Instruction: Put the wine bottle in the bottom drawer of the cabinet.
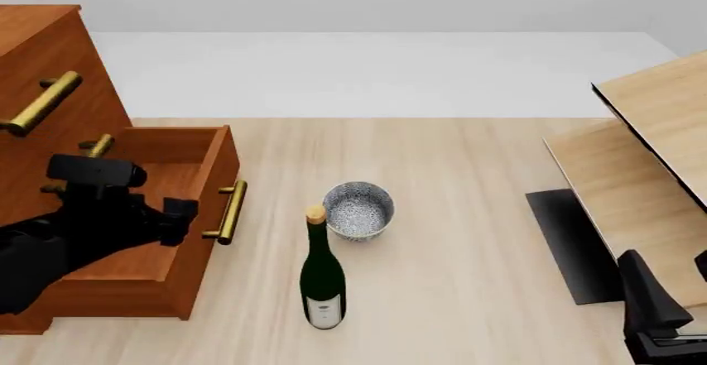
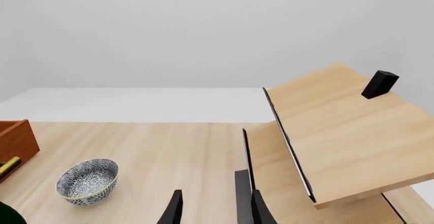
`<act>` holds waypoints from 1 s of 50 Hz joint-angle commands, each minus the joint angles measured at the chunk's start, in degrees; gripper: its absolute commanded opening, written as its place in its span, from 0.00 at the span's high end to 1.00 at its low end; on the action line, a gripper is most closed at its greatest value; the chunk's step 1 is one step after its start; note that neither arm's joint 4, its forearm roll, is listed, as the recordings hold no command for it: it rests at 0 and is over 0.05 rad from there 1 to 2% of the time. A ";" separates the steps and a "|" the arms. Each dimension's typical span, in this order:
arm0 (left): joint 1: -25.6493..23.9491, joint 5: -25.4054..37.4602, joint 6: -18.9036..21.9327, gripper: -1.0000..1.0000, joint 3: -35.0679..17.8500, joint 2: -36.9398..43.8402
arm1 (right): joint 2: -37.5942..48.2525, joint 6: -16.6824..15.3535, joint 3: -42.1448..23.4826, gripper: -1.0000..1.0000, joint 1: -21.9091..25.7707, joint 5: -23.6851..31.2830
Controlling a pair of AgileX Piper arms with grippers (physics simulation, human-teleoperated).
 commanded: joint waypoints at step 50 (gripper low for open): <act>-5.49 -18.31 -4.62 0.00 7.55 15.84 | 0.00 0.33 0.15 0.00 -0.02 0.40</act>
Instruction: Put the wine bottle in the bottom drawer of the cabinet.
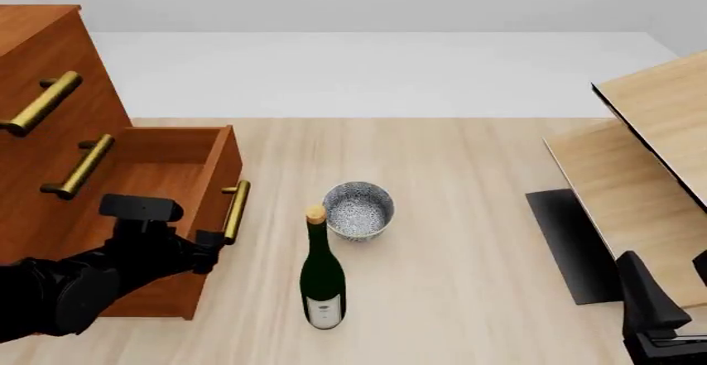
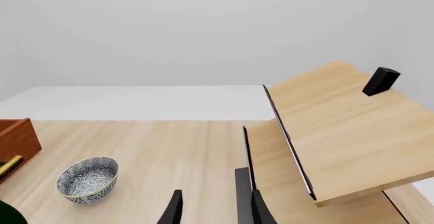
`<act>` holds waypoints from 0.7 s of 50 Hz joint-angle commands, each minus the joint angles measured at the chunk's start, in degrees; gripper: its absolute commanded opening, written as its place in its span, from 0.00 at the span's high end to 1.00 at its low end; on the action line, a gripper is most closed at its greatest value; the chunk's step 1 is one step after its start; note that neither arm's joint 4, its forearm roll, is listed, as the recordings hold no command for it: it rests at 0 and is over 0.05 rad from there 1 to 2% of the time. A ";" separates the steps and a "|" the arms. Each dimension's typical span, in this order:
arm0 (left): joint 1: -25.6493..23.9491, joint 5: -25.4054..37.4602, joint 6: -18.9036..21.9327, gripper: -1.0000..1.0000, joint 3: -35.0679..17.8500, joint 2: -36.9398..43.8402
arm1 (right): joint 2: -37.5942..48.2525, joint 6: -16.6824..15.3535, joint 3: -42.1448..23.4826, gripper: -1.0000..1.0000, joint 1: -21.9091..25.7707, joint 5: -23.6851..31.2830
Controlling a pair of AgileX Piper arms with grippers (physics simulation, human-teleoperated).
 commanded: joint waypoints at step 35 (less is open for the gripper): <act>-11.38 2.64 -3.35 0.00 -2.05 -0.38 | -0.01 0.34 0.01 0.00 -0.25 -0.18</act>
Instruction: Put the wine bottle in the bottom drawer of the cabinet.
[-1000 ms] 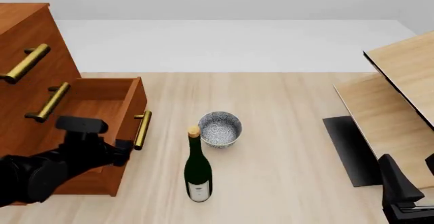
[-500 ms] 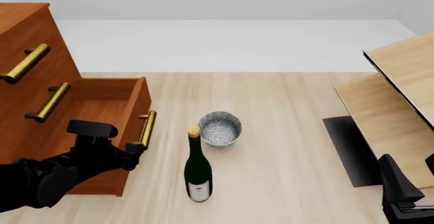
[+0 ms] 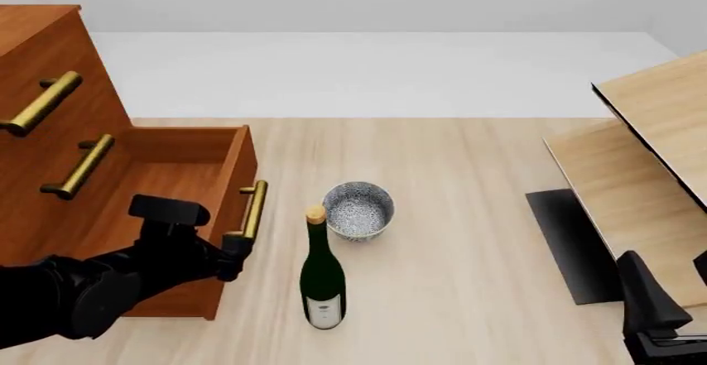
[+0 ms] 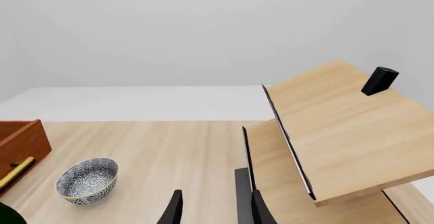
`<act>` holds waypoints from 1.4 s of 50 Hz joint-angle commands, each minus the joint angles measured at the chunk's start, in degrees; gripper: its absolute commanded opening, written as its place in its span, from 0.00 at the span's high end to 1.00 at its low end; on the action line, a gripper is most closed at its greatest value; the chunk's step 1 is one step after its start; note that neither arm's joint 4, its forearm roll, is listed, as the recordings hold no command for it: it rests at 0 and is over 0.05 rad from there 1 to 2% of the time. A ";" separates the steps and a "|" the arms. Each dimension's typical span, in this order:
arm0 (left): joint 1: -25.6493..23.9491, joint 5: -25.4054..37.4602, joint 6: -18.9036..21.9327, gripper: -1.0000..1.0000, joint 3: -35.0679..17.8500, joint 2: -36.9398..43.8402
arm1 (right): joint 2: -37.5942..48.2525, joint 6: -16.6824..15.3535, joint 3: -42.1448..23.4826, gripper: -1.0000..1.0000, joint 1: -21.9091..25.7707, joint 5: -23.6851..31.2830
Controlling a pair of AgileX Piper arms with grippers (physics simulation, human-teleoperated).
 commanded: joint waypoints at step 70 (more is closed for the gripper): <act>-7.31 28.97 3.54 0.00 -5.86 -43.79 | 0.00 0.23 -0.13 0.00 0.23 -0.59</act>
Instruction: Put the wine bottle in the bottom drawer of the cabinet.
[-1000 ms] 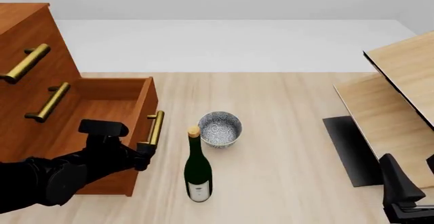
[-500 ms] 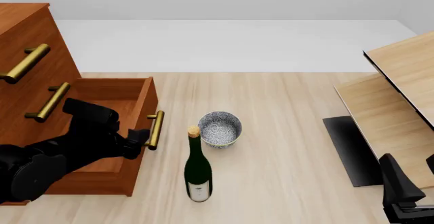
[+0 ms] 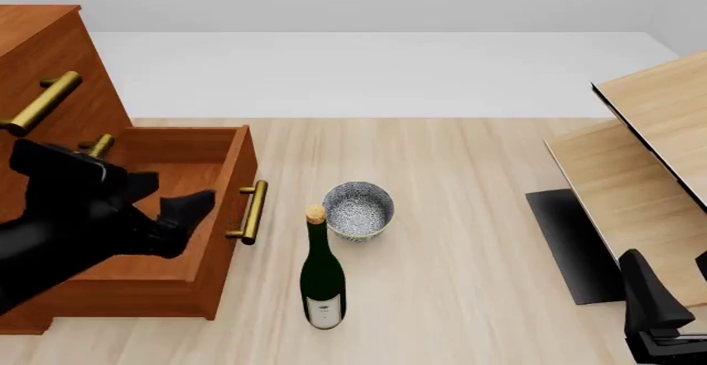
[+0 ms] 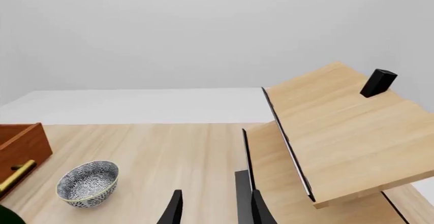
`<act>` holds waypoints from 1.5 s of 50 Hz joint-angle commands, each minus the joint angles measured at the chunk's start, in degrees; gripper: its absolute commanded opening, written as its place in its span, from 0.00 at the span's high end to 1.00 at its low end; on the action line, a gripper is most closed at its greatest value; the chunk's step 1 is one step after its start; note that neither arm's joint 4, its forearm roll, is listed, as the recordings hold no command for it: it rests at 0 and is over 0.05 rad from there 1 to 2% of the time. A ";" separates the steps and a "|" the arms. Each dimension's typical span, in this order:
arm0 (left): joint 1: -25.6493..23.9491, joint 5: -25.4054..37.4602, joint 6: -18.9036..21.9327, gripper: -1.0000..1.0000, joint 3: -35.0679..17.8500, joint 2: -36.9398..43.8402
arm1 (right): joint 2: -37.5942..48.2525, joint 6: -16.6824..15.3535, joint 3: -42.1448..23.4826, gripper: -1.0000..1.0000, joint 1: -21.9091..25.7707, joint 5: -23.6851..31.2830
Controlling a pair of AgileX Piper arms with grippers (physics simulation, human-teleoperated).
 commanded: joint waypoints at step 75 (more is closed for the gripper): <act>-24.72 -25.07 -3.52 0.00 1.46 20.90 | 0.00 0.43 -0.02 0.00 0.05 -0.35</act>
